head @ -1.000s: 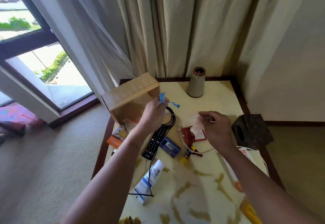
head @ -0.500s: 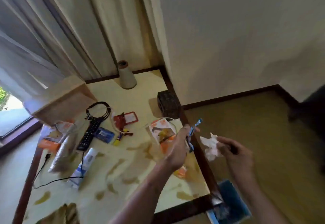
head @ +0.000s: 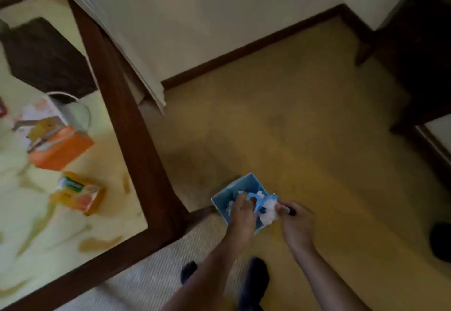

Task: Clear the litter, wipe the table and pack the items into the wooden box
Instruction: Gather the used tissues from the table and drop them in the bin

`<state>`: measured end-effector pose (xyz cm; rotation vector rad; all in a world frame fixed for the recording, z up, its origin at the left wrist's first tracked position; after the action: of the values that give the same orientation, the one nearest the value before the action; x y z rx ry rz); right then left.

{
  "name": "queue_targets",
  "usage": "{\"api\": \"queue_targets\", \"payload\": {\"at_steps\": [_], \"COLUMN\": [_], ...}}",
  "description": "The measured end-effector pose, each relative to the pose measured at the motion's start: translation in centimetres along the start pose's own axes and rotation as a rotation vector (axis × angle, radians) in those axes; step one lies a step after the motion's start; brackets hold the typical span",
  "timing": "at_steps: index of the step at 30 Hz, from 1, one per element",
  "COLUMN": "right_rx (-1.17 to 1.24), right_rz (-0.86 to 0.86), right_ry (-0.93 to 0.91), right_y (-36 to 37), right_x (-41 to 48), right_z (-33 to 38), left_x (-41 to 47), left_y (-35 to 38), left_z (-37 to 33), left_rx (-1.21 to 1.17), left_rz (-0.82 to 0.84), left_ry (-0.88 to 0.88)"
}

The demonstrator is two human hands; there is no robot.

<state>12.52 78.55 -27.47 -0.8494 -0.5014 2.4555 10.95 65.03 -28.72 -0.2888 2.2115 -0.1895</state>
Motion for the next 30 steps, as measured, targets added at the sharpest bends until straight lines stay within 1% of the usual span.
{"api": "queue_targets", "payload": {"at_steps": [3, 5, 6, 9, 12, 13, 14, 16, 17, 19, 22, 24, 26, 27, 30], "right_rx": [-0.068, -0.110, -0.144, -0.178, -0.221, -0.254, -0.284, -0.293, -0.280, -0.256, -0.229, -0.192, -0.177, -0.179, -0.188], "right_rz": [0.024, 0.050, 0.072, 0.117, 0.159, 0.187, 0.220, 0.281, 0.290, 0.274, 0.270, 0.257, 0.235, 0.220, 0.191], "right_ry": [0.031, 0.031, 0.040, 0.086, 0.119, 0.112, 0.112, 0.147, 0.161, 0.172, 0.163, 0.122, 0.030, -0.026, -0.200], "right_y": [3.8, 6.4, 8.0, 12.2, 15.7, 16.5, 17.2, 18.1, 18.2, 17.9, 16.1, 14.5, 12.2, 11.0, 7.4], "right_x": [4.6, 7.0, 8.2, 11.2, 13.2, 13.7, 14.1, 14.7, 14.9, 15.1, 14.0, 12.6, 10.5, 9.4, 5.2], "right_z": [-6.8, -10.2, -12.5, -17.1, -20.9, -21.7, -22.4, -23.0, -23.2, -23.1, -20.9, -18.2, -14.0, -11.8, -4.3], "left_x": [8.2, 12.2, 14.5, 19.7, 23.7, 24.6, 25.4, 26.3, 26.4, 25.8, 23.3, 20.6, 16.9, 15.0, 7.5], "left_y": [3.1, 4.0, 4.8, 5.9, 7.0, 7.3, 7.6, 7.8, 7.8, 7.5, 6.4, 5.5, 4.0, 3.2, 0.3], "left_z": [6.1, 8.3, 10.2, 13.7, 16.6, 17.2, 17.9, 18.8, 18.8, 18.4, 16.3, 14.3, 11.7, 10.1, 3.6], "left_rx": [0.187, 0.327, 0.472, 0.966, 1.197, 1.270, 1.269, 1.179, 1.082, 0.965, 0.893, 0.905, 0.888, 0.886, 0.645], "left_rz": [-0.068, -0.114, -0.128, -0.050, 0.010, 0.065, 0.113, 0.122, 0.096, -0.012, -0.067, -0.065, -0.040, -0.039, -0.161], "left_ry": [0.001, 0.080, 0.135, 0.317, 0.386, 0.407, 0.412, 0.422, 0.423, 0.426, 0.401, 0.473, 0.514, 0.577, 0.639]}}
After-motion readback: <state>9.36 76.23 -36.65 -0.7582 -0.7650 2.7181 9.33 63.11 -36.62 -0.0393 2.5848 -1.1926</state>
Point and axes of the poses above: each hand's wrist, its own x-axis towards the middle knuckle, its own y-axis out of the palm, z = x × y, the point moved 1 cm from there along x, towards the middle knuckle, and after that the axes turned 11 degrees about -z, right-handed, at the moved point
